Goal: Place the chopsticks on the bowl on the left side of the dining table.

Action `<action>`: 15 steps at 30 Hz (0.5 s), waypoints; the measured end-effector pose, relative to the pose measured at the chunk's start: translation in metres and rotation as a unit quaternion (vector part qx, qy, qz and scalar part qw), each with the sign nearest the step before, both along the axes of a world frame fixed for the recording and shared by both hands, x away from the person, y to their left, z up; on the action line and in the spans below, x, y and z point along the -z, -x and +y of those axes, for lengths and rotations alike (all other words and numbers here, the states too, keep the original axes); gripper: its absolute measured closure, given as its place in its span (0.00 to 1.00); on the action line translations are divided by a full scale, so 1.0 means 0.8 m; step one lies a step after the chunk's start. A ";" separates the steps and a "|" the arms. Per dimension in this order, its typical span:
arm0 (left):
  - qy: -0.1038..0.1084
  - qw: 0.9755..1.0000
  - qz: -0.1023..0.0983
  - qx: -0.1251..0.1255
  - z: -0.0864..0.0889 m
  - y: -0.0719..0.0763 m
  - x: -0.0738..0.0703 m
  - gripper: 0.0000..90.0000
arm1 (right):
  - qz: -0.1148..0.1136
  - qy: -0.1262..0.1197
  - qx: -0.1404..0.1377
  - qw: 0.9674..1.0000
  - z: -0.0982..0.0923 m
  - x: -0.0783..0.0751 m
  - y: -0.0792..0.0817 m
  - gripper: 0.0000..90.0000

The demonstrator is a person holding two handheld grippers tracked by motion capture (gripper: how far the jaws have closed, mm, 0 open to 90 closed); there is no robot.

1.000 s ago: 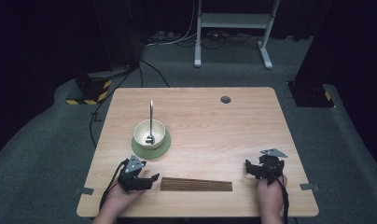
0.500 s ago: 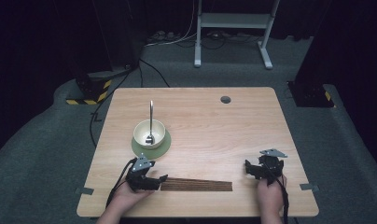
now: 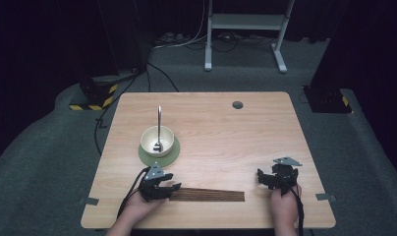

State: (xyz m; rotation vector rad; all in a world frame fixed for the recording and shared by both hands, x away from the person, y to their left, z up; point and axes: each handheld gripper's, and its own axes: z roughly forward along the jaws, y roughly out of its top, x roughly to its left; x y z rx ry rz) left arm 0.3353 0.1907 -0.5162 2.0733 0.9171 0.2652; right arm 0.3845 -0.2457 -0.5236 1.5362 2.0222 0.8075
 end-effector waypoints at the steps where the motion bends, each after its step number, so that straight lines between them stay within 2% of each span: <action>1: 0.001 1.000 0.002 0.004 -0.001 0.000 0.001 0.57 | 0.000 0.000 0.000 1.000 0.000 0.000 0.000 0.10; 4: 0.005 1.000 0.008 0.013 -0.001 0.000 0.002 0.63 | 0.000 0.000 -0.001 1.000 0.000 0.000 0.000 0.10; 5: 0.007 1.000 0.008 0.014 -0.003 0.001 0.003 0.69 | 0.000 0.000 -0.001 1.000 0.000 0.000 0.000 0.10; 6: 0.001 1.000 0.007 0.016 -0.002 0.001 0.003 0.70 | -0.001 0.001 -0.003 1.000 0.000 0.000 0.000 0.10; 15: -0.004 1.000 0.011 0.025 -0.004 0.001 0.005 0.75 | 0.004 -0.002 -0.003 1.000 0.001 0.000 0.001 0.10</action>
